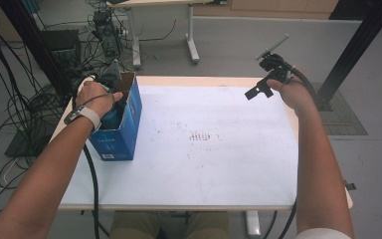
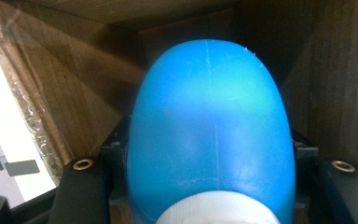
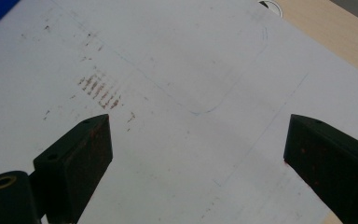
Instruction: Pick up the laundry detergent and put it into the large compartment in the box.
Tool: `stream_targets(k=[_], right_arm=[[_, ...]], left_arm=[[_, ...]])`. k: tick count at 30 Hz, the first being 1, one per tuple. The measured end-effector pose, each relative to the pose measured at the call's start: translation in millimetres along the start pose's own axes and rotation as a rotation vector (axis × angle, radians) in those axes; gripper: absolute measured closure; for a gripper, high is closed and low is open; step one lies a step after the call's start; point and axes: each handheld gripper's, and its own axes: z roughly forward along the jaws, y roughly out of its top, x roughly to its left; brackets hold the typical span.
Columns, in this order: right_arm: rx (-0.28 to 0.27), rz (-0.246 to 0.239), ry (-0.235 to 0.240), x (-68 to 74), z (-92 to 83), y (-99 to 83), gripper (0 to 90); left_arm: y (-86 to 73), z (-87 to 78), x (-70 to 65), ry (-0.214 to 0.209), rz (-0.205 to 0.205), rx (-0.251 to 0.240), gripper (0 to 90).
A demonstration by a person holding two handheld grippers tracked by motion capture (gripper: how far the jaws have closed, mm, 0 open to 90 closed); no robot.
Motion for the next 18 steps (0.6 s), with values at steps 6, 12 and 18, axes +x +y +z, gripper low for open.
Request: stream_targets(k=[6,12,18], right_arm=[[0.000,0.000,0.000,0.5,0.2,0.3,7.7],[-0.002,-0.002,-0.001,0.9,-0.6,0.2,7.7],[-0.004,0.003,-0.002,0.8,-2.0,-0.8,7.7]], left_arm=[[-0.7,0.1,1.0,-0.002,-0.002,-0.001,38.1],[-0.7,0.1,0.4,-0.001,-0.003,0.000,38.1],[-0.4,0.2,0.2,0.000,-0.005,0.002,38.1]])
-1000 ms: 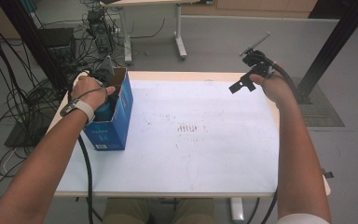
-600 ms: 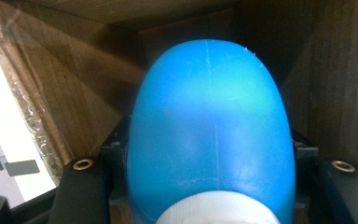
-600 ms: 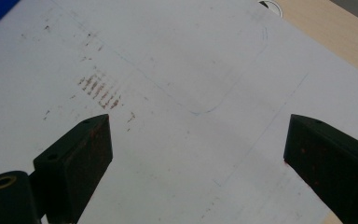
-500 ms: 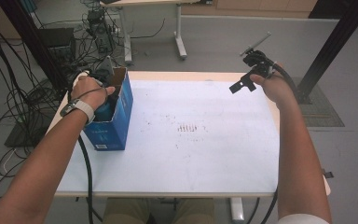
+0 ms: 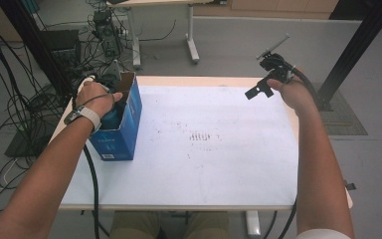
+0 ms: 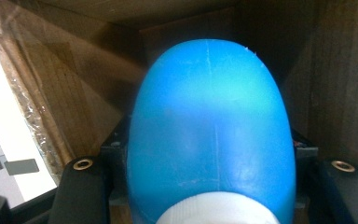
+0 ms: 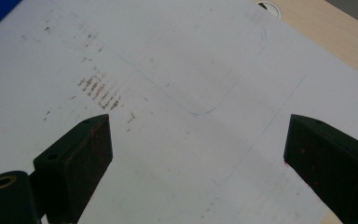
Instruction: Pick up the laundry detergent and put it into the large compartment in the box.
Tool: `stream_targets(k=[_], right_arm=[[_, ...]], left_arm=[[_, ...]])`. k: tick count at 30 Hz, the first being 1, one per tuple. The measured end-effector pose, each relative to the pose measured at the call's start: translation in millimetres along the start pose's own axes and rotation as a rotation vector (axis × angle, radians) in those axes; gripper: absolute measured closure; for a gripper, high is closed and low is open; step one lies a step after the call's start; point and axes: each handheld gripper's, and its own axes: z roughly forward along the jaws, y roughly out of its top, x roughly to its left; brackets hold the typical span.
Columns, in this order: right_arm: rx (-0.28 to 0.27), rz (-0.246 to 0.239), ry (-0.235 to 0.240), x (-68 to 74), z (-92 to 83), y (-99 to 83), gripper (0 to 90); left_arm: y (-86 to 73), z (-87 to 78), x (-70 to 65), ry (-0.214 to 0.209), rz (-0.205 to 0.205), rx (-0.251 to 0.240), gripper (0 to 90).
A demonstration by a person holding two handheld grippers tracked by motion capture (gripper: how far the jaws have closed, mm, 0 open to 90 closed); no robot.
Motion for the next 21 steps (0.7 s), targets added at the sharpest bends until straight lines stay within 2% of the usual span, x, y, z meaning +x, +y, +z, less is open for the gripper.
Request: stream_targets(k=[21], right_arm=[[-0.003,-0.004,0.003,0.1,-0.7,-0.5,7.7]], left_arm=[[-1.8,-0.1,0.0,-0.001,0.005,-0.003,38.0]])
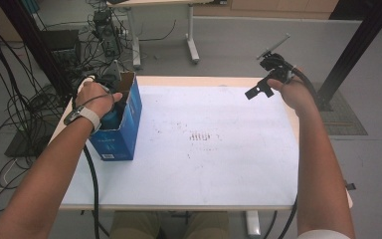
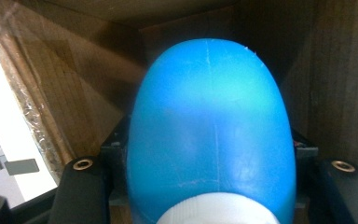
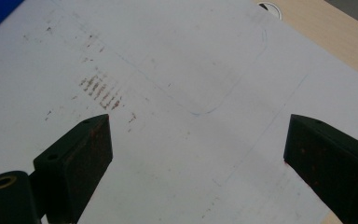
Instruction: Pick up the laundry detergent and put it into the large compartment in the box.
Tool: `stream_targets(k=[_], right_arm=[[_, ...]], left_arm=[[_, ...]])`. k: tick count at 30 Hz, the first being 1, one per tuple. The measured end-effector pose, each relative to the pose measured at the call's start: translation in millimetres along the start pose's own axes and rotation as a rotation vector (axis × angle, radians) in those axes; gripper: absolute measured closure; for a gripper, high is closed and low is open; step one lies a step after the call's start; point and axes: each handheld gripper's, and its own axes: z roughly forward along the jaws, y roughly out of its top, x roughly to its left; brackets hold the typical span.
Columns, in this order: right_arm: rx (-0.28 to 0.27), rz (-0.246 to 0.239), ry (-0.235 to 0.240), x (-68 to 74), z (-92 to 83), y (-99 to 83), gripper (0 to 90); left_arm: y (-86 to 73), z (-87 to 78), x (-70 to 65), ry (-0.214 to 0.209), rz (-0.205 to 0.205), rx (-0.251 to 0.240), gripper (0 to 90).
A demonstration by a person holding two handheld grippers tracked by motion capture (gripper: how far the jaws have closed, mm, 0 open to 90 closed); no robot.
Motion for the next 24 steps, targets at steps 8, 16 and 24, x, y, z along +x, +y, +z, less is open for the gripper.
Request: stream_targets(k=[8,16,24], right_arm=[[0.001,0.003,-0.002,0.4,-1.2,-0.5,7.7],[0.002,0.000,-0.001,0.9,-0.2,0.5,7.7],[0.002,0.000,-0.001,0.7,-0.1,0.3,7.7]], left_arm=[[-1.0,0.2,0.9,-0.002,-0.003,-0.003,38.0],[-1.6,0.2,1.4,-0.004,-0.004,-0.006,38.0],[-1.4,0.3,0.9,-0.003,-0.003,-0.007,38.0]])
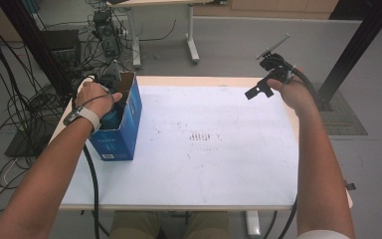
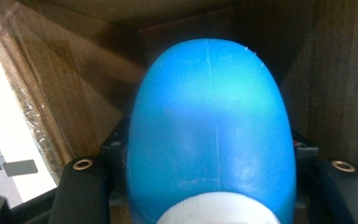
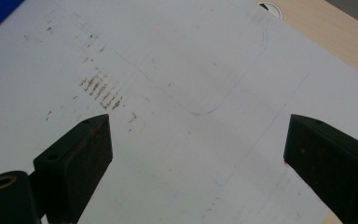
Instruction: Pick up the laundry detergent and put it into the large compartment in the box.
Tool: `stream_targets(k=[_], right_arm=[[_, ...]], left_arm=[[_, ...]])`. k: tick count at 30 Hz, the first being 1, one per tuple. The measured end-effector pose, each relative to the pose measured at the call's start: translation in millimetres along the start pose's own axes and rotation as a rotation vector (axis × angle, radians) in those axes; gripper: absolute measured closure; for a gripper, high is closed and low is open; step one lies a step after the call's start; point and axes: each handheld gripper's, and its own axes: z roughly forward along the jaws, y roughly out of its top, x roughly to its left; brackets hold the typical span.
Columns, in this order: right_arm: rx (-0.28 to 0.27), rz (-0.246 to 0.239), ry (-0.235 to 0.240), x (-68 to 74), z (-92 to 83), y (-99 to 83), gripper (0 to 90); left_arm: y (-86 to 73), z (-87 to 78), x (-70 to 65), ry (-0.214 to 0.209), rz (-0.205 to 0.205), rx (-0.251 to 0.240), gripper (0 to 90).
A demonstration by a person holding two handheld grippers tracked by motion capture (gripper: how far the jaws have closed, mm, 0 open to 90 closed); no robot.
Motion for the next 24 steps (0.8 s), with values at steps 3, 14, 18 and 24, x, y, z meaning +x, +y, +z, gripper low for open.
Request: stream_targets(k=[3,14,18,24], right_arm=[[-0.001,0.001,0.000,-0.3,-0.3,-0.4,7.7],[-0.001,0.001,0.000,-0.1,0.4,0.0,7.7],[-0.002,0.002,0.001,0.0,0.5,0.0,7.7],[-0.002,0.003,0.001,-0.7,0.7,0.0,7.7]], left_arm=[[0.6,0.0,0.0,0.000,-0.002,0.003,38.0],[0.0,0.0,1.1,-0.002,-0.001,0.002,38.0],[-0.3,0.0,1.8,-0.004,-0.003,0.002,38.0],[0.2,0.1,1.6,-0.004,-0.003,0.003,38.0]])
